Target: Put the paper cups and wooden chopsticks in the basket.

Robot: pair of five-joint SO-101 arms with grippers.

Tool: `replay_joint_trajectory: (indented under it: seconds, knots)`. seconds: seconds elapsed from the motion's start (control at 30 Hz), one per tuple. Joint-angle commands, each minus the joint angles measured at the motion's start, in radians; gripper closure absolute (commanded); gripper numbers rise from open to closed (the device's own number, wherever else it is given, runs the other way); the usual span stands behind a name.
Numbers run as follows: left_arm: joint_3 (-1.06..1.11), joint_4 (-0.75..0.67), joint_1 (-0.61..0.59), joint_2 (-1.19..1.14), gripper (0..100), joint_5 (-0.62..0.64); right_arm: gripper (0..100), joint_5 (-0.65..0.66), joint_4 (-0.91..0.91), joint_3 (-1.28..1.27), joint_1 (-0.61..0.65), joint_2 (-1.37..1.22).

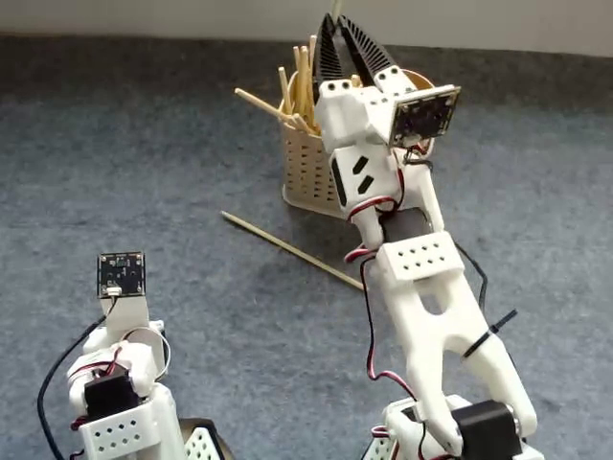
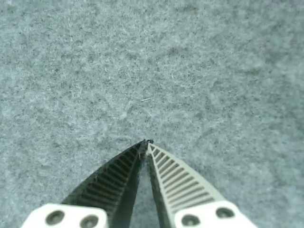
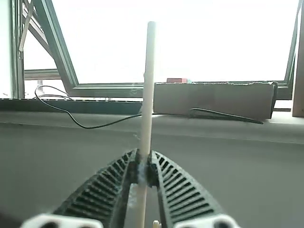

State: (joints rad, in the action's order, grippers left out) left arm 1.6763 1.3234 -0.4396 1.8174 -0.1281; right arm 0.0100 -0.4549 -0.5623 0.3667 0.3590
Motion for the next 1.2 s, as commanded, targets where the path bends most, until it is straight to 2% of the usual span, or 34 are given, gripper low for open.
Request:
replay_joint_trajectory:
  seconds: [0.0, 0.27, 0.4, 0.5, 0.67, 0.93, 1.17]
  knots:
    - [0.019, 0.005, 0.019, 0.016, 99, -0.003, 99.5, -0.003, -0.120, 0.053, -0.021, -0.018]
    - [0.019, 0.005, 0.015, 0.016, 99, -0.003, 98.8, -0.003, -0.165, -0.033, -0.024, -0.008]
    - [0.019, 0.005, 0.015, 0.016, 99, -0.003, 90.6, -0.003, -0.163, -0.104, -0.010, 0.045]
    - [0.019, 0.005, 0.015, 0.016, 99, -0.003, 89.3, -0.003, -0.136, -0.177, 0.021, 0.113]
    - [0.019, 0.005, 0.015, 0.016, 99, -0.003, 89.3, -0.003, 0.002, -0.280, 0.082, 0.277]
    - [0.019, 0.005, 0.018, 0.016, 99, -0.003, 89.3, -0.003, 0.325, -0.403, 0.159, 0.562]
    - [0.019, 0.005, 0.016, 0.016, 99, -0.003, 89.3, -0.003, 0.582, -0.404, 0.243, 0.651]
